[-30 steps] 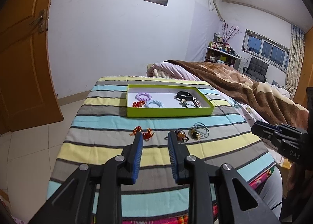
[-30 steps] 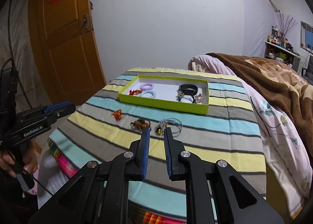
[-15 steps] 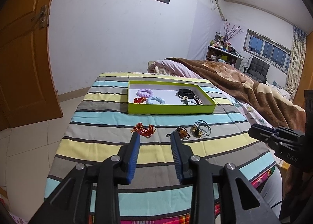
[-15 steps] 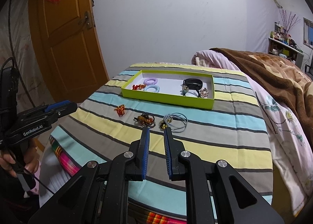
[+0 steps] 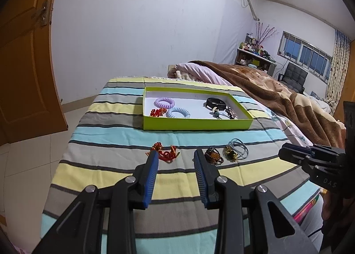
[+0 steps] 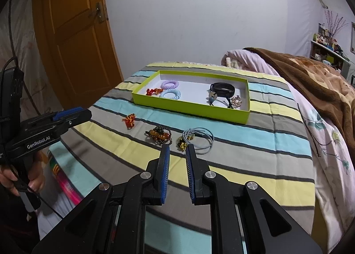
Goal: Organize jewelry
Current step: 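Grasp the red beaded hair clip with the left tool while the right tool grasps the grey hair ties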
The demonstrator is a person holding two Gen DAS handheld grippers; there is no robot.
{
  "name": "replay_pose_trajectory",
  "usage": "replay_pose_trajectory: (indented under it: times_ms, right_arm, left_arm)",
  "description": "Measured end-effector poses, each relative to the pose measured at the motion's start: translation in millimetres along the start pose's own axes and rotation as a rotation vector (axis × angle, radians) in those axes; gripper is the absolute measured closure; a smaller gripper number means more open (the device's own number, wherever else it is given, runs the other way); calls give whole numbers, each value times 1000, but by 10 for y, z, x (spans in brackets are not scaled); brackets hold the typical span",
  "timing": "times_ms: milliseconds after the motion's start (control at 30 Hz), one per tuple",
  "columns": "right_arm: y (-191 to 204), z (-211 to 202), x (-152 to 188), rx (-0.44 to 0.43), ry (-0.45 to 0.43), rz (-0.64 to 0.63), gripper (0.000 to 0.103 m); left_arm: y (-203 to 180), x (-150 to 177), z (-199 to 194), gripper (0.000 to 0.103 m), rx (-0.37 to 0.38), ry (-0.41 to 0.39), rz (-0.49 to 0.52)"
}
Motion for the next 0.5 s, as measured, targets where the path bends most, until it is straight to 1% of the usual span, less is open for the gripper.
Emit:
replay_pose_trajectory:
  times_ms: [200,500]
  right_arm:
    - [-56,315,3,-15,26,0,88]
    - [-124,783,63,-35,96,-13,88]
  left_arm:
    - [25,40,278,68,5,36,13]
    - [30,138,664,68,9,111,15]
Point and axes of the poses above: each gripper's, at about its wrist camera, not at the fingertips, and z roughly the way its jaws point, y to its left, x to its underside, the point moved 8 cm from there along z, roughly the way its jaws point, and after that the axes turned 5 degrees about -y, right-handed, at the moved point
